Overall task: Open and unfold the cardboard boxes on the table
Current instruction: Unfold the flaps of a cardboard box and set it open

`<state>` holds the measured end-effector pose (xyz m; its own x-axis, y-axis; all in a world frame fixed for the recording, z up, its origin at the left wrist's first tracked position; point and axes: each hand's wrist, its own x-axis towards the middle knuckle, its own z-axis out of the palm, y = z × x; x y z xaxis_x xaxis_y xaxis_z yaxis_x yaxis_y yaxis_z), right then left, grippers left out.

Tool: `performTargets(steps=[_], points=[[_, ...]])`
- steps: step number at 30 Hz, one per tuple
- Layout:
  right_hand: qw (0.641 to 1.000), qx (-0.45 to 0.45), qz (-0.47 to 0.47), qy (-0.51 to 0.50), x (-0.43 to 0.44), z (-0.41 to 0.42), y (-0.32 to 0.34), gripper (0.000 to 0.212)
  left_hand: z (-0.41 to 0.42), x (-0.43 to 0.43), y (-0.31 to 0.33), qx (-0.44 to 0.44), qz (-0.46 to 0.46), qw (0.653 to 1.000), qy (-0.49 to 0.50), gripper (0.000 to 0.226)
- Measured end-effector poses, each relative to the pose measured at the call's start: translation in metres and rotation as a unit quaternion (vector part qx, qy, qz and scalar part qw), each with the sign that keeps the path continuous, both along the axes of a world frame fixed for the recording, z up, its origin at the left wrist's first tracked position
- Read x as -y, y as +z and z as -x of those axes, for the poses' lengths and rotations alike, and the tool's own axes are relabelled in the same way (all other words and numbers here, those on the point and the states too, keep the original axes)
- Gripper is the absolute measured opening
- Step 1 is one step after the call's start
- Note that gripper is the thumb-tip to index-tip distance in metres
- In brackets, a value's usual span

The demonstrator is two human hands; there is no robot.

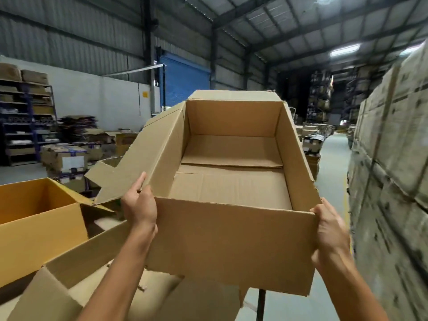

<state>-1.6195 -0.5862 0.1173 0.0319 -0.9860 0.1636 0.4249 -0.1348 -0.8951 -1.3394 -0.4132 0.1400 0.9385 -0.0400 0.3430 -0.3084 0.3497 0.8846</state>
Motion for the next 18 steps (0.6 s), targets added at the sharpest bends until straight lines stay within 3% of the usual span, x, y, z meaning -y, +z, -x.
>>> performTargets(steps=[6,9,18], points=[[0.998,-0.011,-0.034,-0.048,0.102,0.024,-0.019,0.046,0.013,0.129,-0.010,0.025,-0.087,0.995,-0.038,0.042],[0.996,-0.031,-0.061,-0.058,0.152,0.035,-0.031,0.009,0.012,0.194,-0.022,0.033,-0.151,0.986,-0.063,0.042],[0.976,-0.107,-0.142,-0.125,0.324,0.040,-0.086,0.022,0.018,0.413,-0.064,-0.045,-0.187,0.978,-0.085,0.036]])
